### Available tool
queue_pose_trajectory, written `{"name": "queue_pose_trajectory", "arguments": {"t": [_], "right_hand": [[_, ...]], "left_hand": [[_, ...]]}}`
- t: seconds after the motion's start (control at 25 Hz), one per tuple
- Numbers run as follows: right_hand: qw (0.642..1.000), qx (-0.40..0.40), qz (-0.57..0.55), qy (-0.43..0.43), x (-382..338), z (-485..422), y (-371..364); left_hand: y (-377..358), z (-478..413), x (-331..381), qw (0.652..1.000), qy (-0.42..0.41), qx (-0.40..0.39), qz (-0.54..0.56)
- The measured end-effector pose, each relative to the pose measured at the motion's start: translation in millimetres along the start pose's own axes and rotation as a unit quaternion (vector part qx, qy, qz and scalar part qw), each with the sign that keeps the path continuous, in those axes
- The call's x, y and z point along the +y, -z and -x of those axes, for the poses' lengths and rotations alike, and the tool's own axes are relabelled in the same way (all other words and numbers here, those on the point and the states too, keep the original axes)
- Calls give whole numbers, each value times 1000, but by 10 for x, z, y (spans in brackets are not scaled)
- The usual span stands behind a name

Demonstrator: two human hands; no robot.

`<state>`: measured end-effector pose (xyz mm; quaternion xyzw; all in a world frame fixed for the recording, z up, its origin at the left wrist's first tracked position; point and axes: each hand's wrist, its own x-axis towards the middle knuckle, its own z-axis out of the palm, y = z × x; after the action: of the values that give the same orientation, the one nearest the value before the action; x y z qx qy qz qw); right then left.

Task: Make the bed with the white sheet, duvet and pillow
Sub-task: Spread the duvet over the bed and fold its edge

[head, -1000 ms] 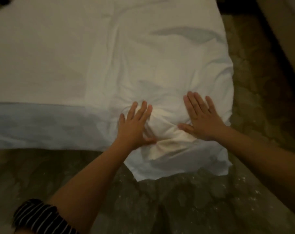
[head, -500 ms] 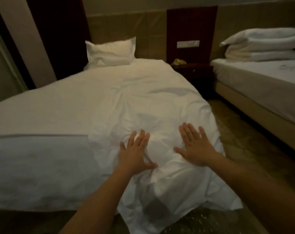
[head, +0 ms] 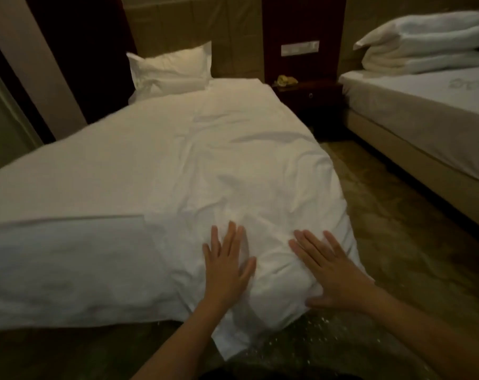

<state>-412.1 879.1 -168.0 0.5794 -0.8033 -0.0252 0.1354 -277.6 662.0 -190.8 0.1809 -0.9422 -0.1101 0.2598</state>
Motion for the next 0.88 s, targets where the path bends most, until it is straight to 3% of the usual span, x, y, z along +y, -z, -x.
{"name": "queue_pose_trajectory", "arguments": {"t": [0.16,0.32,0.44,0.6,0.68,0.72,0.8,0.88], "right_hand": [[994,62,62,65,-223,95,-135],[971,157,140,112,-351,75,-204],[969,193,122,90,-405,22,-199],[981,194,-16,26,-663,-1,-160],[978,194,-77,-19,-794,3,-117],[973,201,-105,-30,-851,8,-111],[963,210,-159,-52,-951,3,-130],[954,216,-195,-69,-998,-26,-156]], "left_hand": [[-196,524,7,998,-62,22,21],[-192,867,-140,993,-109,-4,-39],[-62,855,-178,999,-24,-9,-28],[-38,1034,-323,990,132,-53,26],[-107,1116,-379,955,259,-70,125],[-112,1132,-390,919,323,-83,212],[-142,1140,-446,815,402,-101,406],[-83,1161,-461,722,444,-102,520]]}}
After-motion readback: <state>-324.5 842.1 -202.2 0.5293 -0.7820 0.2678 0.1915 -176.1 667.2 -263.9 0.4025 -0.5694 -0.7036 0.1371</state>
